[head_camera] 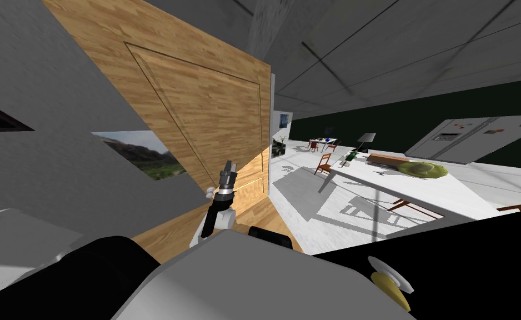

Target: Pull the door open

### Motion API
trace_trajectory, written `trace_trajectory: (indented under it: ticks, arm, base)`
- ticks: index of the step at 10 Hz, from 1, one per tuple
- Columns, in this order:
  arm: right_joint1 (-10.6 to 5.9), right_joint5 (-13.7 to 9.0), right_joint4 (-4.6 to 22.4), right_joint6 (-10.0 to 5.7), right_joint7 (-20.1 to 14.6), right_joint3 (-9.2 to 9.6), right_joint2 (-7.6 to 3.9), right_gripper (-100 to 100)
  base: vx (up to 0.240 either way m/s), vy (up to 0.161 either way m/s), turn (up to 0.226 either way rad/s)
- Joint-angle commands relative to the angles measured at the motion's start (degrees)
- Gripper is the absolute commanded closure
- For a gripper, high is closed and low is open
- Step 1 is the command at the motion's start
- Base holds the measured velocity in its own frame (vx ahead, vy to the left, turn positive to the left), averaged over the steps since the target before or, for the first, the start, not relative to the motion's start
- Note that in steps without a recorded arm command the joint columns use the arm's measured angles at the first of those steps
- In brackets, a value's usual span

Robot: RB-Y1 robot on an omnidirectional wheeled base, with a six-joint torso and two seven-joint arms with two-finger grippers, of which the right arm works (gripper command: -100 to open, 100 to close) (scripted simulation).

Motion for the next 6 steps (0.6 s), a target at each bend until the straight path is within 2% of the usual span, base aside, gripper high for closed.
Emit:
trace_trajectory:
  ticks: [1,4,5,6]
  arm:
    - [-1.0,0.0,1.7,1.9,-2.5,-1.04,-1.66,-100]
    - [-2.67,-0.3,3.7,5.63,-6.3,-3.18,-5.5,-100]
    - [-2.67,-0.3,3.7,5.63,-6.3,-3.18,-5.5,-100]
    - [-3.21,-0.4,4.4,6.83,-7.6,-3.88,-6.75,-100]
  base:
    - [0.035,0.037,-0.096]
    - [0.039,0.044,-0.101]
    - [0.027,0.036,-0.028]
    - [0.029,0.034,-0.047]
